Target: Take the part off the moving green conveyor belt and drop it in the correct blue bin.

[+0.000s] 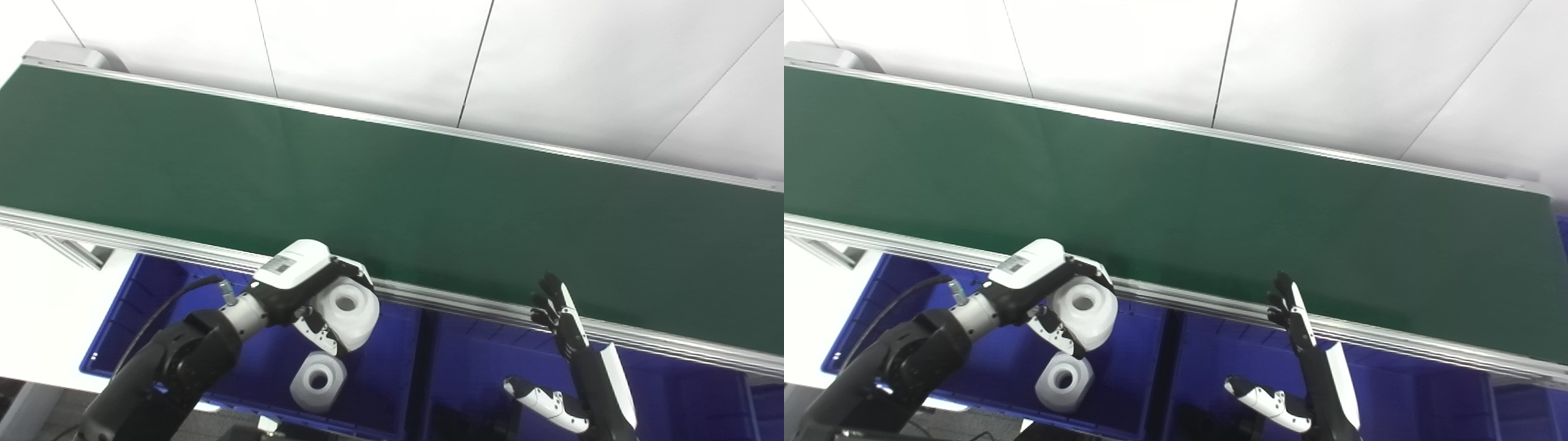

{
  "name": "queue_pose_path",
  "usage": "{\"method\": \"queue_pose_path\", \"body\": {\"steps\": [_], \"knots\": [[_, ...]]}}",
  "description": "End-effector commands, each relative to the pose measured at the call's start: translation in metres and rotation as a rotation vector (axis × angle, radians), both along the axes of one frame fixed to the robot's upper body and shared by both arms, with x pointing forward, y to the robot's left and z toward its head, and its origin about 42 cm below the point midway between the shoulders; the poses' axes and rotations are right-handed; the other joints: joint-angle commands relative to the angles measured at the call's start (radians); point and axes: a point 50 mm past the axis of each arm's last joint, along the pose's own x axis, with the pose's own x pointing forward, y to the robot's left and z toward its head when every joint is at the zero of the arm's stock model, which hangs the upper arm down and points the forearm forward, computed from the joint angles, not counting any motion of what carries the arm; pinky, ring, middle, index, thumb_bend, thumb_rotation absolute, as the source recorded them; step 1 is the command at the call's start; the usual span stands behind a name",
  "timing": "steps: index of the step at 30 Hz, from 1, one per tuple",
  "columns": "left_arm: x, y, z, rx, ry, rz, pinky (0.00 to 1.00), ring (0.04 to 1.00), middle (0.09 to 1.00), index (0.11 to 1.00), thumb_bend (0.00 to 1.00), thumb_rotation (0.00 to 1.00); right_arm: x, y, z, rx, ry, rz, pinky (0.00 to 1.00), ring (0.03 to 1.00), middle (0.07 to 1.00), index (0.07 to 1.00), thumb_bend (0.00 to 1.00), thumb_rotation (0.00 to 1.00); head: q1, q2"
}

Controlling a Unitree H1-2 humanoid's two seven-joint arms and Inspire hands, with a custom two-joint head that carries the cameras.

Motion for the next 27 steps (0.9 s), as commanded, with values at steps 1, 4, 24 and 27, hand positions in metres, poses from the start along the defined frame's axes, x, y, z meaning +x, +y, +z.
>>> {"method": "queue_pose_path", "body": {"steps": [1,4,24,27], "knots": [[-0.032,-0.010,-0.028,0.195,0.243,-0.072,0.91,0.846,0.845,0.852,0.85,0.97,0.000,-0.002,0.010,0.010,-0.029,-0.006,0.87,0.927,0.973,1.000,0.80,0.65,-0.004,0.002],[-0.039,-0.020,-0.022,0.209,0.255,-0.057,0.99,0.900,0.893,0.897,0.92,1.00,-0.001,-0.002,0.010,0.021,-0.021,-0.009,0.88,0.930,0.975,1.000,0.80,0.64,-0.008,0.004],[-0.084,-0.019,0.003,-0.058,0.199,-0.037,0.97,0.902,0.902,0.911,0.94,1.00,-0.007,0.007,0.009,0.041,-0.026,-0.022,0.88,0.931,0.972,1.000,0.79,0.64,-0.014,-0.007],[-0.089,-0.009,0.004,-0.288,0.208,0.040,0.93,0.891,0.913,0.916,0.89,0.95,-0.008,0.010,0.009,0.053,-0.014,-0.018,0.89,0.944,0.987,1.000,0.80,0.63,-0.043,-0.008]]}}
